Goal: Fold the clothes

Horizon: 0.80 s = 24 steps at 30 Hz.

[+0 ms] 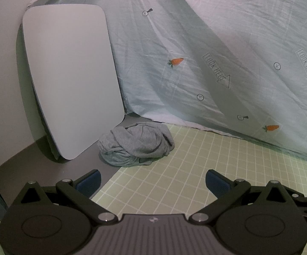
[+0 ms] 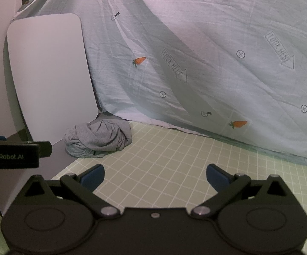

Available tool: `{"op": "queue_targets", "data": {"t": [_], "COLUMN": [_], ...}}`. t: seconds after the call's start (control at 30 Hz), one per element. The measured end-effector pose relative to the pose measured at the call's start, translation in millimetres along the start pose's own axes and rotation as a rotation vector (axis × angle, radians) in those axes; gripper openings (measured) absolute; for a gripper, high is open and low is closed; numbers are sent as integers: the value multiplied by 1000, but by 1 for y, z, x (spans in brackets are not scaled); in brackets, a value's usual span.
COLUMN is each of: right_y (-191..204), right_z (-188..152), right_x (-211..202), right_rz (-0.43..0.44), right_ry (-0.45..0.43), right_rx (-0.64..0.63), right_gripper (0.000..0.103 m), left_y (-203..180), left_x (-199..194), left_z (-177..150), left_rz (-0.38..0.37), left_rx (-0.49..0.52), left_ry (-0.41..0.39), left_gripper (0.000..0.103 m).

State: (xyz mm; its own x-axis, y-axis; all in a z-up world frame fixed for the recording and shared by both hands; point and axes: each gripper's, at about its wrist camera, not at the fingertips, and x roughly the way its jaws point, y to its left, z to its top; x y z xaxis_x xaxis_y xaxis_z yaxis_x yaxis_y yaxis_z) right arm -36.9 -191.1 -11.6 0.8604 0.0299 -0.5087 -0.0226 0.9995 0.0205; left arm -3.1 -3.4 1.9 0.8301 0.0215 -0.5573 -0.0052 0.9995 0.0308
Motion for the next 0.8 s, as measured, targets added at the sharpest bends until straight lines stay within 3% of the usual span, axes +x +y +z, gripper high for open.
{"op": "queue_targets", "data": {"t": [0.47,0.8], "right_y": [-6,-8], "right_z": [5,30], "right_x": [18,82], "right_rz": [-18,-5], "right_ry": [-4,28], "right_rx": [14,-36], "right_gripper": [103,103], "left_y": [-2,4], "left_x": [22,81], "left_z": [8,28], "left_rz": [-2,21], "left_rx": [-11,-60], "left_ry": [46,111], "left_gripper": [103,103]}}
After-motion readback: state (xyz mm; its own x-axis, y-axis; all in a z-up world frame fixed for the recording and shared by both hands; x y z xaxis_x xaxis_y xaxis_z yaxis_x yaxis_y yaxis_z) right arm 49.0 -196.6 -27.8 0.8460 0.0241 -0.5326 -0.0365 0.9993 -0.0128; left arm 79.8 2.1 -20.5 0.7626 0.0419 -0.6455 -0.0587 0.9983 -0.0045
